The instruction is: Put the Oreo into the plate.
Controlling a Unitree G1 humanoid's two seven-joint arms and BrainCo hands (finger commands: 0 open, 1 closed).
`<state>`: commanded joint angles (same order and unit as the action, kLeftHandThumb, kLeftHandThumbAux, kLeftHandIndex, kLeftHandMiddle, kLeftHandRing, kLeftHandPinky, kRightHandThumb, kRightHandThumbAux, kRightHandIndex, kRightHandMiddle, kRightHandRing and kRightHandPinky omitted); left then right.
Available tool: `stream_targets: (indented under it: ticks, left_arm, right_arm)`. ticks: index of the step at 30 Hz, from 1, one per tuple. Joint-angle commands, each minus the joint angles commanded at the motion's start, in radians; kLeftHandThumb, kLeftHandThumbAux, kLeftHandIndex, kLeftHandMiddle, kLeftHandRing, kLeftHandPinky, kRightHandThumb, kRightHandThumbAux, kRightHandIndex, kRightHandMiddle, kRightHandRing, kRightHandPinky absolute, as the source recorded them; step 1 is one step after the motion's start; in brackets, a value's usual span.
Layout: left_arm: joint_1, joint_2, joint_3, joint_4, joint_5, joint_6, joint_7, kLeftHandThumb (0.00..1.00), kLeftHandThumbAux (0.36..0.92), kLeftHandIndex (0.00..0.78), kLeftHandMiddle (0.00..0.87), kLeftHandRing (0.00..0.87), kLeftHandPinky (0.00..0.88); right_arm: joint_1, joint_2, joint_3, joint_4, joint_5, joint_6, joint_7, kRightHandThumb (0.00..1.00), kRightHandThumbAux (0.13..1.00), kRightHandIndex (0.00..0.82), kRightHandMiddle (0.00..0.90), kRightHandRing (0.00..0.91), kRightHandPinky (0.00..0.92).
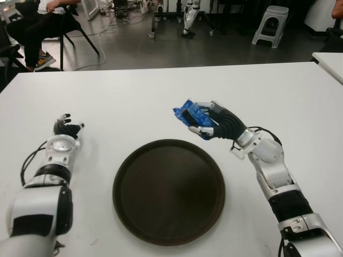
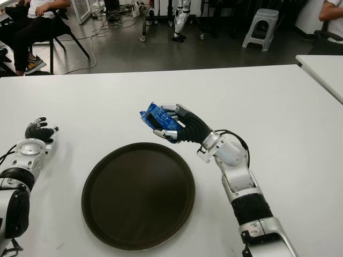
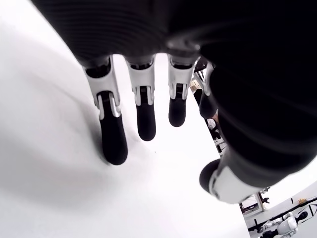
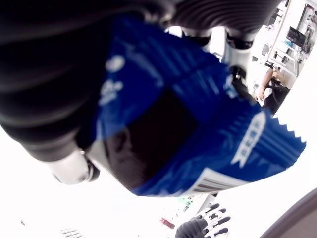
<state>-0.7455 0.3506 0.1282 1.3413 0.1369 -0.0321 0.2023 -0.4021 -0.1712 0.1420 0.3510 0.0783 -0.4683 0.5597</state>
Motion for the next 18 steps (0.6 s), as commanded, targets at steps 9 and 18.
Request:
stream_targets:
  ticks: [9,18]
  left_arm:
    - [0.001,-0.002,0.005,-0.001,-0.004,-0.005,-0.004,0.22,0.771,0.103,0.146,0.158,0.154]
    - [0.002,-0.003,0.006,0.0,-0.004,-0.005,-0.002,0.257,0.773,0.095,0.139,0.153,0.157]
  right_arm:
    - [-0.004,0.019,0.011,0.019,-0.036,-0.007,-0.027,0.856,0.668,0.43,0.524,0.843,0.842]
    - [-0.103,0.048,0.094,0.24,-0.318,-0.174,-0.262,0.854,0.671,0.425,0.518,0.837,0.83]
